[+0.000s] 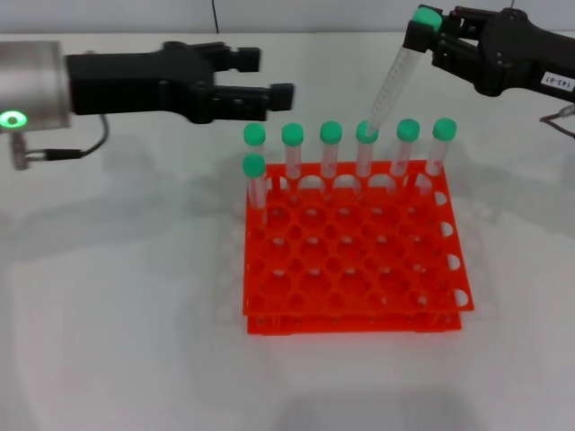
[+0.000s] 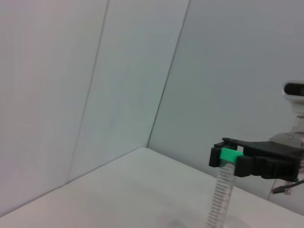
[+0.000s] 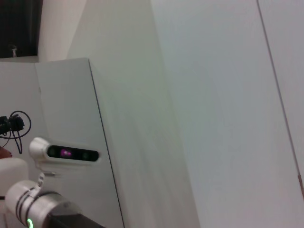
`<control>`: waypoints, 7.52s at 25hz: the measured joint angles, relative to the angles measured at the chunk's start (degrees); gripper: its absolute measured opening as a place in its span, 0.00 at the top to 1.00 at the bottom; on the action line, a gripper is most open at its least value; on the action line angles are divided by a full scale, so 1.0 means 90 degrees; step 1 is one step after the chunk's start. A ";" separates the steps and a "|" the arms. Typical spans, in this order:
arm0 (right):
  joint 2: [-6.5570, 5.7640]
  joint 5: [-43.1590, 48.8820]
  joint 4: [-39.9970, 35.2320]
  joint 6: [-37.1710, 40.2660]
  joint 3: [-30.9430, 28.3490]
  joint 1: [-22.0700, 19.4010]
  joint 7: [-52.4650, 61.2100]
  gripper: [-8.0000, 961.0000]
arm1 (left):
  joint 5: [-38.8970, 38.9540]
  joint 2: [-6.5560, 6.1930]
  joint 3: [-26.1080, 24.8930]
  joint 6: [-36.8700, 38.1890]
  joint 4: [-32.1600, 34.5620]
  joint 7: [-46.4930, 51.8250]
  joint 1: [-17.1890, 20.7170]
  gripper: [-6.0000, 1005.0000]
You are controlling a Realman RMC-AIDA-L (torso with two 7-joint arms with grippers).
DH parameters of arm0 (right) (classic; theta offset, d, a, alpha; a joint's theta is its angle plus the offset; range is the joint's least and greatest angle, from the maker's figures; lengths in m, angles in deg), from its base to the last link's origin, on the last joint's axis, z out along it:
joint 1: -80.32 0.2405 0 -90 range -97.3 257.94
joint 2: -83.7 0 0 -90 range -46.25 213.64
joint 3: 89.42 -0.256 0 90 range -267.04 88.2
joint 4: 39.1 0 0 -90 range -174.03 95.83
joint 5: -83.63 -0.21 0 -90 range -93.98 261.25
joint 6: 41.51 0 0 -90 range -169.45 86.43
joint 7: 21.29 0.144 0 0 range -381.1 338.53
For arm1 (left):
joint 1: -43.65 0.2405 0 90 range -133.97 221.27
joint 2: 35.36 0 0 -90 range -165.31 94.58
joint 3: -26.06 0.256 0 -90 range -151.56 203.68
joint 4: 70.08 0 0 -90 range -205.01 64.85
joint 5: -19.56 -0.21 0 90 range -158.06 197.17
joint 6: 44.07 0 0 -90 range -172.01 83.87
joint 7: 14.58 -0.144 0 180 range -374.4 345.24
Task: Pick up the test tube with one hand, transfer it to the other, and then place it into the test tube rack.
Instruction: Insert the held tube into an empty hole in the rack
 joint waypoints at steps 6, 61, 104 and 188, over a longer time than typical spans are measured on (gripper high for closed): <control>0.0018 -0.0018 0.0001 0.0052 -0.0004 -0.0079 0.0000 0.72 | -0.0067 -0.0156 -0.0040 0.0570 0.1144 0.0780 0.0760 0.11; 0.0077 -0.2916 0.0078 -0.2198 0.4242 -0.0026 -0.1151 0.72 | -0.2282 -0.0232 -0.0632 0.1828 0.1539 -0.0425 0.1673 0.11; 0.0087 -0.2915 0.0380 -0.2694 0.4486 0.0008 -0.1471 0.72 | -0.2244 -0.0221 -0.0712 0.1897 0.1540 -0.0546 0.1693 0.11; 0.0081 -0.2916 0.0498 -0.3085 0.4824 0.0024 -0.1545 0.72 | -0.2286 -0.0173 -0.0711 0.1856 0.1382 -0.0692 0.1643 0.11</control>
